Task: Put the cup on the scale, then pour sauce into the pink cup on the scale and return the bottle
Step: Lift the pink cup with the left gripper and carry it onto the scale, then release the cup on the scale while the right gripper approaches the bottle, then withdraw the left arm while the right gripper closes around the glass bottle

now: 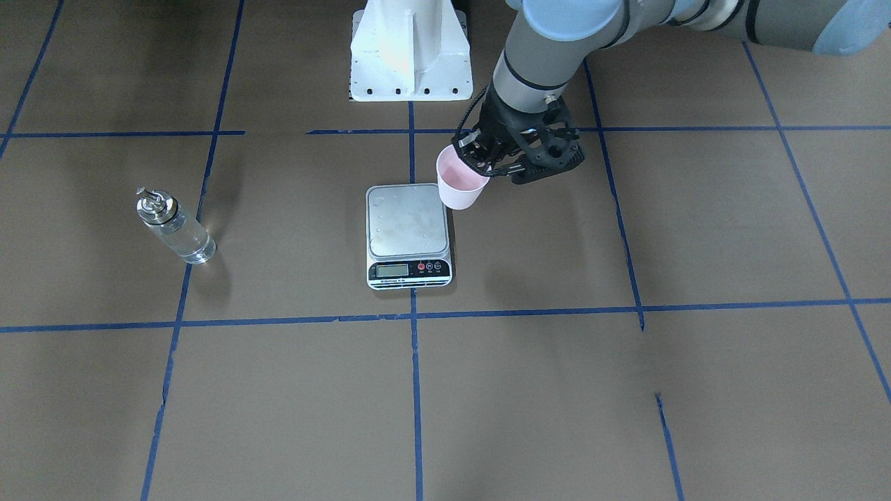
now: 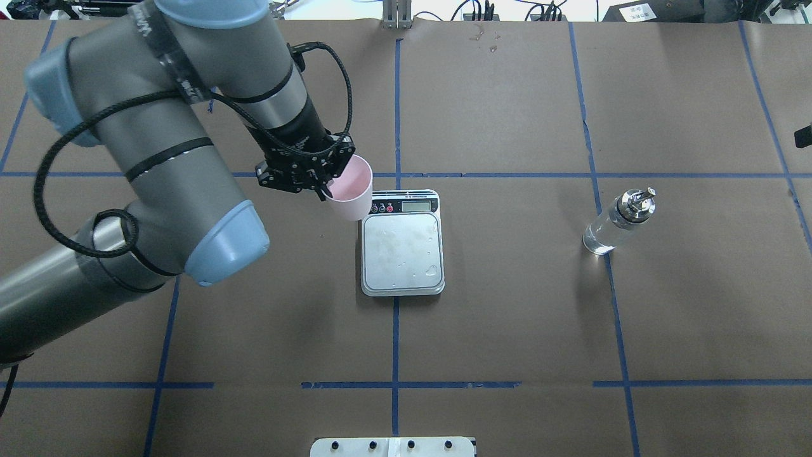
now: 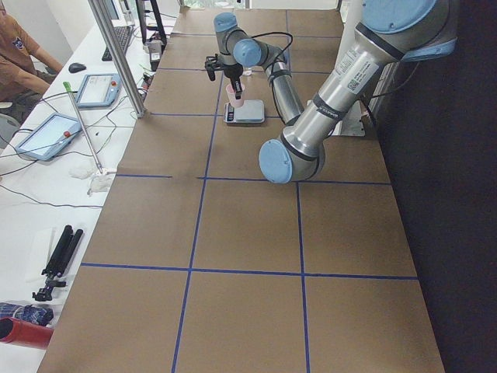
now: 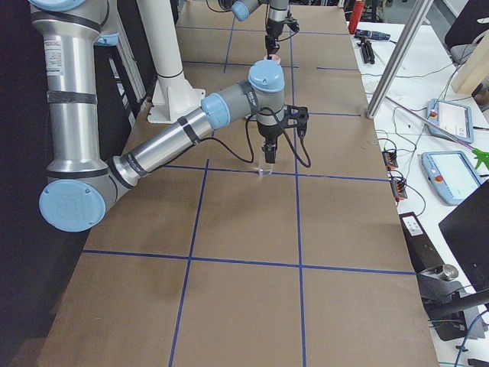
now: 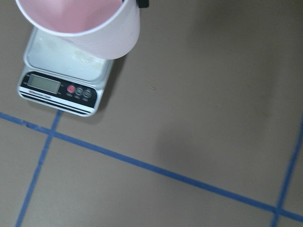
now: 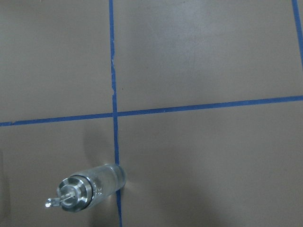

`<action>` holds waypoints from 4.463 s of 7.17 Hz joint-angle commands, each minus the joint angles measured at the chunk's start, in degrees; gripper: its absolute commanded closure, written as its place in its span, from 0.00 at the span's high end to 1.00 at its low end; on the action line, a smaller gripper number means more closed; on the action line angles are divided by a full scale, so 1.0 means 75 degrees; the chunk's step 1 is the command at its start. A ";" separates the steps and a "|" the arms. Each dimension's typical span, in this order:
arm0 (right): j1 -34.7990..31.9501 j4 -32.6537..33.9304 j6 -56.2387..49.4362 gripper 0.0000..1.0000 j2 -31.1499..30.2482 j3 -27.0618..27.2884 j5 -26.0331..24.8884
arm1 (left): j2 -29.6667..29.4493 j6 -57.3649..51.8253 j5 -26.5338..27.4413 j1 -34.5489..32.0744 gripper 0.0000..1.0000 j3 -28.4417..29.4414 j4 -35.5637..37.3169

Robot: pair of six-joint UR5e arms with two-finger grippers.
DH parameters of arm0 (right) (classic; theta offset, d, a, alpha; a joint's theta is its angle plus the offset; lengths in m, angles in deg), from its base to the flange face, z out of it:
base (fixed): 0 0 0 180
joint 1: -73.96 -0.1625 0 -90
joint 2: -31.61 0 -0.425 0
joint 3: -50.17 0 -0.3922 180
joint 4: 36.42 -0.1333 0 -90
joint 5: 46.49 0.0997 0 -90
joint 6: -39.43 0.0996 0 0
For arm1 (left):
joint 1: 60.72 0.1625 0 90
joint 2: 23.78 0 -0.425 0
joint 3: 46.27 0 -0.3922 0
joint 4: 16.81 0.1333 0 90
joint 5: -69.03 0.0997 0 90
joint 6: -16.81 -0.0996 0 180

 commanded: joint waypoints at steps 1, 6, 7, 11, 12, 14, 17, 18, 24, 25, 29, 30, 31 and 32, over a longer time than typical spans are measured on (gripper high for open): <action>0.0319 0.0414 0.0513 1.00 0.0170 0.0952 -0.0029 | -0.0270 0.0902 0.0544 0.0686 0.00 0.0789 -0.0989; 0.1339 0.0414 0.1816 1.00 0.0276 0.1670 -0.0791 | -0.0223 0.1341 0.1099 0.1276 0.00 0.1541 -0.2096; 0.1526 0.0414 0.1851 1.00 0.0276 0.1682 -0.1046 | -0.0223 0.1341 0.1099 0.1276 0.00 0.1705 -0.2307; 0.1656 0.0414 0.2015 1.00 0.0276 0.1741 -0.1072 | -0.0200 0.1236 0.1087 0.1264 0.30 0.1871 -0.2426; 0.1726 0.0414 0.2085 1.00 0.0276 0.1753 -0.1084 | -0.0188 0.1166 0.1087 0.1264 0.81 0.1847 -0.2415; 0.1971 0.0414 0.2272 1.00 0.0241 0.1846 -0.1246 | -0.0211 0.1131 0.1099 0.1195 1.00 0.1649 -0.2380; 0.2978 0.0402 0.2870 0.99 0.0020 0.2173 -0.2160 | -0.0258 0.0852 0.0994 0.0762 1.00 0.1414 -0.2170; 0.3108 0.0391 0.2905 0.99 -0.0272 0.2500 -0.2336 | -0.0293 0.0513 0.0588 0.0517 1.00 0.1251 -0.1821; 0.4832 -0.3797 0.3995 1.00 -0.2604 0.2073 -0.4609 | -0.0176 0.0019 0.0279 -0.0223 1.00 0.0688 -0.1327; 0.5111 -0.4048 0.4007 1.00 -0.2595 0.1837 -0.5087 | 0.0021 -0.0284 0.0279 -0.0259 1.00 0.0223 -0.0780; 0.6447 -0.6381 0.4359 1.00 -0.2841 0.0536 -0.7232 | 0.0725 -0.1271 0.0290 -0.0646 1.00 -0.1011 0.0081; 0.6809 -0.6383 0.4614 1.00 -0.2841 0.0488 -0.7898 | 0.0923 -0.1272 0.0290 -0.0657 1.00 -0.1302 0.0093; 0.7195 -0.6383 0.4802 1.00 -0.2829 0.0394 -0.8473 | 0.1030 -0.1376 0.0290 -0.0658 1.00 -0.1351 0.0093; 0.7408 -0.6464 0.4827 1.00 -0.2783 0.0185 -0.8873 | 0.1182 -0.1923 0.0302 -0.0692 1.00 -0.1480 0.0244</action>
